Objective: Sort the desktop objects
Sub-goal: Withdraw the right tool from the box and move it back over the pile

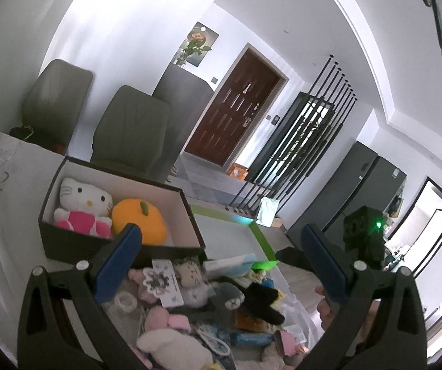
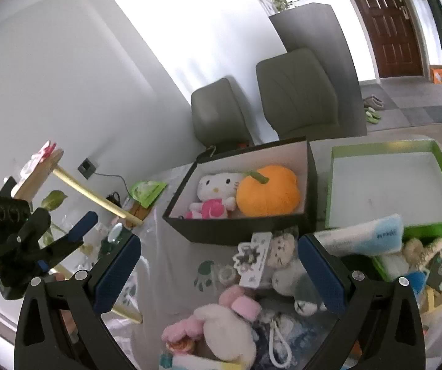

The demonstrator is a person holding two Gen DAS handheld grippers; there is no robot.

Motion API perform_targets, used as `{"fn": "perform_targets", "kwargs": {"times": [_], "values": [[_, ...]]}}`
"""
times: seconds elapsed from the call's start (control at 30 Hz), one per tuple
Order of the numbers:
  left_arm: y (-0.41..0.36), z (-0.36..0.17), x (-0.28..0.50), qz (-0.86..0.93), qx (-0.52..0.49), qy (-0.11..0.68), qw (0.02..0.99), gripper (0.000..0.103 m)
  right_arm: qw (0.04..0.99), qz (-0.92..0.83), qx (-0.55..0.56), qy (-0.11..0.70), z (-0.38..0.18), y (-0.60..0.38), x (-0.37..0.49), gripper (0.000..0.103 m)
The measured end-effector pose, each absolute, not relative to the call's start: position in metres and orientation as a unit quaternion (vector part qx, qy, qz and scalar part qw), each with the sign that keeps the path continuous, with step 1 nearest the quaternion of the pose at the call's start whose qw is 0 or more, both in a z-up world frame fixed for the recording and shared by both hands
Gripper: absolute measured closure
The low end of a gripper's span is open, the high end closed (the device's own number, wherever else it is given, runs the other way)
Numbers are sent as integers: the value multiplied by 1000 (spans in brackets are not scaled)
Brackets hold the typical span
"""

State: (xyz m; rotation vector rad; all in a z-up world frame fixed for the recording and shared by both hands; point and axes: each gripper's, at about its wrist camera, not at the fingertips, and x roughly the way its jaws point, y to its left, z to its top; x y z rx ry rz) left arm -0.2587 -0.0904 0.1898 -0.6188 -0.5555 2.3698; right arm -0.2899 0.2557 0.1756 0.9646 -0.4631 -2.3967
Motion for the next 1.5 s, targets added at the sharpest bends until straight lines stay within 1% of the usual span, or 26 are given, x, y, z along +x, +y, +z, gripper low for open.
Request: {"fn": "perform_targets", "kwargs": {"times": [0.4, 0.7, 1.1, 1.27, 1.5], "values": [[-95, 160, -209, 895, -243, -215, 306, 0, 266, -876, 350, -201, 150, 286, -246, 1], [-92, 131, -186, 898, -256, -202, 295, 0, 252, -880, 349, -202, 124, 308, -212, 1], [-90, 72, -168, 887, -299, -206, 284, 0, 264, -876, 352, -199, 85, 324, -174, 1], [-89, 49, -157, 882, -311, -205, 290, 0, 276, -866, 355, -218, 70, 332, -165, 1], [-88, 14, -141, 866, -347, -211, 291, 1, 291, -858, 369, -207, 53, 331, -156, 1]]}}
